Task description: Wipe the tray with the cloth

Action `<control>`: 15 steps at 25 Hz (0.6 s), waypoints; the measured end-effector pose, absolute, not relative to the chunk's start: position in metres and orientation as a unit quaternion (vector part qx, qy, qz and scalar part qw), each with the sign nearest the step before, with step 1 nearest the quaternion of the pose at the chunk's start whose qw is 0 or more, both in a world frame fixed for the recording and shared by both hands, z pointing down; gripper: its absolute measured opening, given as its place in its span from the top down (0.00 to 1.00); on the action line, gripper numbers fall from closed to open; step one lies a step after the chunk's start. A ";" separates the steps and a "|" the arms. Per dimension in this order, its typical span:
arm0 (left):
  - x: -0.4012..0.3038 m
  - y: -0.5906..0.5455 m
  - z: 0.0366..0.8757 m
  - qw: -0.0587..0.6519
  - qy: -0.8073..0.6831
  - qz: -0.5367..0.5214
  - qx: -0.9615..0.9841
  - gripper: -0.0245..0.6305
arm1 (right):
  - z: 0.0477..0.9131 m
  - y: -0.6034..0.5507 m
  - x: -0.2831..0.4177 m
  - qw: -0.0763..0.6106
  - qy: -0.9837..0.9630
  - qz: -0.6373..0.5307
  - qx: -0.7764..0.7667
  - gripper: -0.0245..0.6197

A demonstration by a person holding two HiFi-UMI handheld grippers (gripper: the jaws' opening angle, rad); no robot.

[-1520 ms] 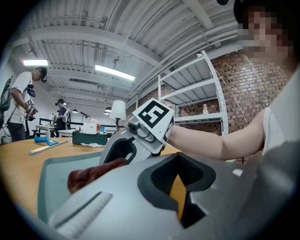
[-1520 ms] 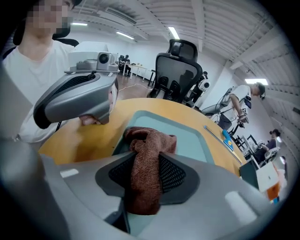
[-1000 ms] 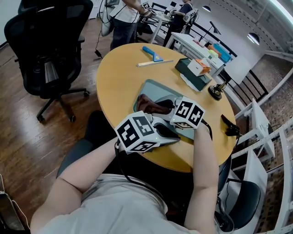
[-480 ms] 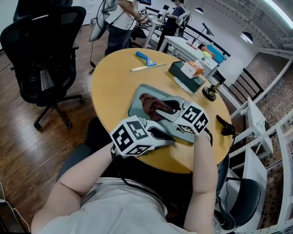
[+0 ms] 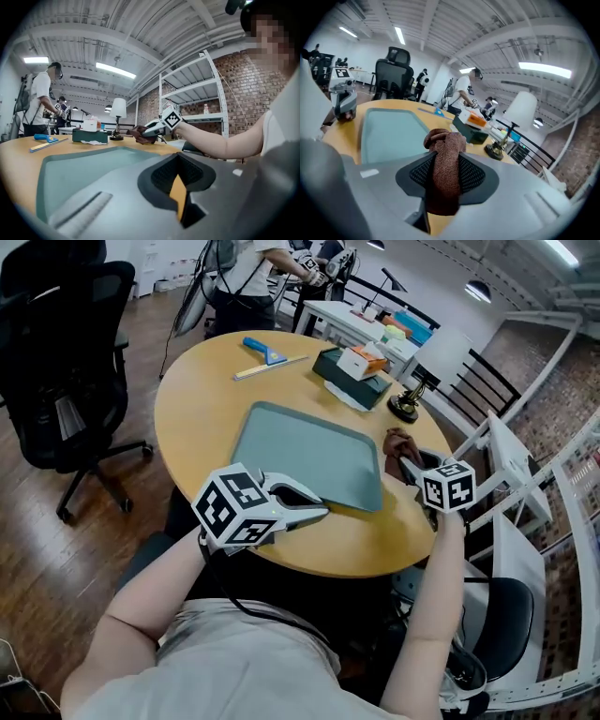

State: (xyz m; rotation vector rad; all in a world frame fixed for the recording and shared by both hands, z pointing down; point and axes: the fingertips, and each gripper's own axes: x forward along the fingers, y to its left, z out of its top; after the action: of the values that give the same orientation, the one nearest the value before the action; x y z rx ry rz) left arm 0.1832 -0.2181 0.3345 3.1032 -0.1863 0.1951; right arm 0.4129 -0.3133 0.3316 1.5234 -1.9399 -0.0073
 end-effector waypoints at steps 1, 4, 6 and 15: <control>0.183 -0.218 0.334 0.014 -0.060 0.062 0.996 0.47 | 0.344 -0.311 0.427 0.340 -0.732 0.013 0.590 0.76; 0.183 -0.217 0.334 0.014 -0.058 0.062 0.996 0.47 | 0.378 -0.305 0.454 0.367 -0.714 0.055 0.594 0.76; 0.185 -0.215 0.334 0.014 -0.054 0.063 0.996 0.47 | 0.397 -0.303 0.460 0.378 -0.712 0.077 0.586 0.76; 0.193 -0.215 0.335 0.014 -0.044 0.066 0.997 0.47 | 0.390 -0.299 0.466 0.362 -0.701 0.037 0.613 0.60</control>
State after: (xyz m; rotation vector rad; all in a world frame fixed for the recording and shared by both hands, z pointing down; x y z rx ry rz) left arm 0.1934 -0.2153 0.3348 3.1037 -0.1385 0.2051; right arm 0.4655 -0.2994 0.3903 1.5798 -1.8051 0.0956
